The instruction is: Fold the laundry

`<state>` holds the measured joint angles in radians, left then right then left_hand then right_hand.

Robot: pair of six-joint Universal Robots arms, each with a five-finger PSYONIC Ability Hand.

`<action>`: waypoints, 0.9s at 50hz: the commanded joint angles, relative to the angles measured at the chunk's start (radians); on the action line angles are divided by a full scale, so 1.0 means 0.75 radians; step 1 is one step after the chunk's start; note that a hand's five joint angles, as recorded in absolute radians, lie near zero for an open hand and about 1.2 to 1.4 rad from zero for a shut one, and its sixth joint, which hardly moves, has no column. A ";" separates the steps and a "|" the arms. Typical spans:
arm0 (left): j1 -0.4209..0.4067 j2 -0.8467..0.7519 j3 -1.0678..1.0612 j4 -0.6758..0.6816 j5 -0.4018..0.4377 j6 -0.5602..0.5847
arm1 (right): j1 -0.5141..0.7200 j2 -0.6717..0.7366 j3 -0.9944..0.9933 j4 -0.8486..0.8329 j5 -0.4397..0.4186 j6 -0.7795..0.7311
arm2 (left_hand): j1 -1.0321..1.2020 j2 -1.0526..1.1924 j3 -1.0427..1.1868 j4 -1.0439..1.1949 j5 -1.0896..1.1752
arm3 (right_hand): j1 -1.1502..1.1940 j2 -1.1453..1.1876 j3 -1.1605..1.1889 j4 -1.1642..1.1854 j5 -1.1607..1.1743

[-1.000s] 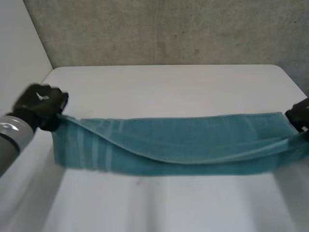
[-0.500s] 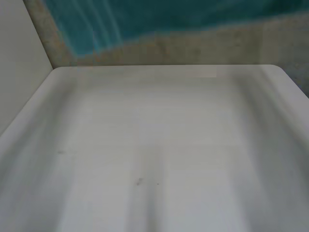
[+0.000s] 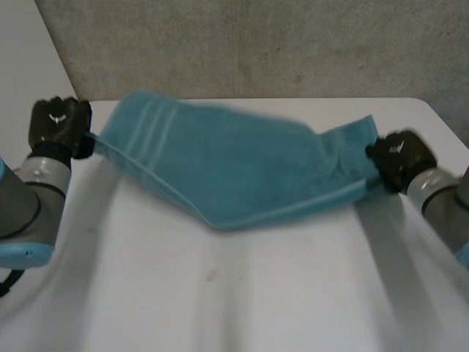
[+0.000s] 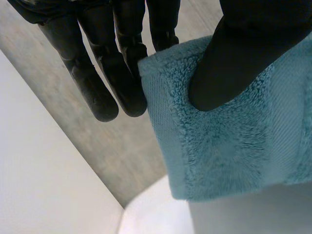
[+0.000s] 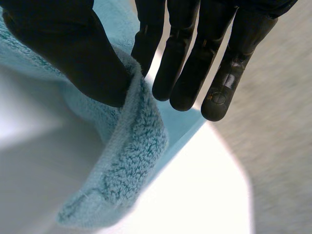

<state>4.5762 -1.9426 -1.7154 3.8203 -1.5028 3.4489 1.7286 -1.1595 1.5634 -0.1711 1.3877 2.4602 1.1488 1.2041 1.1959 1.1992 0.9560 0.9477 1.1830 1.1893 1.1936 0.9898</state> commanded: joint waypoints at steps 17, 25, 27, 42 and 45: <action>0.032 0.021 -0.139 0.018 0.008 -0.005 | -0.282 -0.090 0.308 -0.009 -0.202 0.461 | 0.330 0.256 0.267 0.263 0.354 | -0.414 -0.728 -0.737 -0.742 -0.703; 0.038 0.023 -0.143 0.018 0.008 -0.005 | -0.388 -0.076 0.321 0.015 -0.269 0.459 | 0.330 0.256 0.267 0.263 0.354 | -0.301 -0.615 -0.623 -0.629 -0.590; 0.040 0.023 -0.151 0.018 0.008 -0.003 | -0.390 -0.074 0.329 0.015 -0.286 0.457 | 0.330 0.256 0.267 0.263 0.354 | -0.196 -0.509 -0.518 -0.523 -0.484; 0.047 0.038 -0.155 0.016 0.005 0.008 | -0.419 -0.025 0.296 0.097 -0.286 0.457 | 0.330 0.256 0.267 0.263 0.354 | 0.598 0.284 0.276 0.270 0.309; 0.047 0.066 -0.159 -0.001 0.003 0.010 | -0.427 -0.033 0.282 0.120 -0.284 0.459 | 0.330 0.256 0.267 0.263 0.354 | 0.598 0.284 0.276 0.270 0.309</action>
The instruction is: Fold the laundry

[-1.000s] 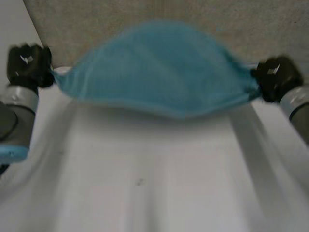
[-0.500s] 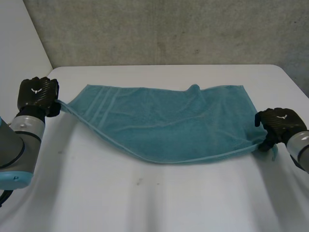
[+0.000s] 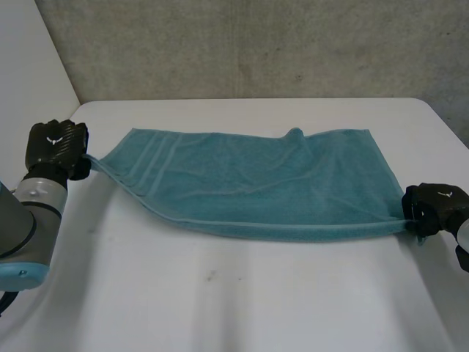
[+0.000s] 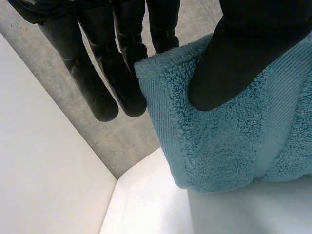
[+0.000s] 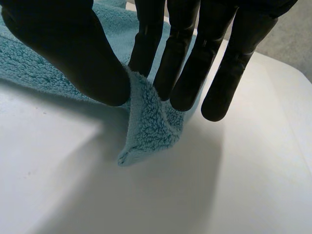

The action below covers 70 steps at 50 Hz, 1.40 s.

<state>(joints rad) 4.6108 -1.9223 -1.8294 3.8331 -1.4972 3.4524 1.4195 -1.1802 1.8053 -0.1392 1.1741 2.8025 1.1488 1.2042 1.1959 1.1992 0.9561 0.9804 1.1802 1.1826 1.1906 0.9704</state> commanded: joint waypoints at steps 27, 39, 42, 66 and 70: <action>0.043 0.663 0.130 -0.752 0.045 0.054 | -0.042 -0.531 -0.483 0.820 0.024 -0.591 | 0.330 0.256 0.267 0.263 0.354 | 0.554 0.288 0.285 0.274 0.335; 0.060 0.168 0.173 -0.734 0.039 0.250 | 0.087 -0.110 -0.531 0.728 0.179 -0.620 | 0.330 0.256 0.267 0.263 0.354 | 0.554 0.288 0.285 0.274 0.335; 0.058 0.076 0.230 -0.717 0.037 0.252 | 0.110 -0.020 -0.574 0.622 0.181 -0.612 | 0.330 0.256 0.267 0.263 0.354 | 0.554 0.288 0.285 0.274 0.335; -0.022 -0.605 0.942 -0.456 -0.031 0.267 | 0.363 0.845 -1.408 0.035 0.353 -0.609 | 0.330 0.256 0.267 0.263 0.354 | 0.554 0.288 0.285 0.274 0.335; -0.042 -0.652 0.948 -0.364 -0.014 0.271 | 0.375 0.927 -1.495 -0.043 0.388 -0.605 | 0.330 0.256 0.267 0.263 0.354 | -0.025 -0.292 -0.295 -0.306 -0.245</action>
<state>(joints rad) 4.5978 -2.3564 -1.1420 3.4795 -1.5213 3.6523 1.6761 -0.6013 0.8183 -0.0837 1.4307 2.3478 1.1488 1.2044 1.1959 1.1993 0.9561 0.9804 1.1803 1.1885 1.1933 0.9827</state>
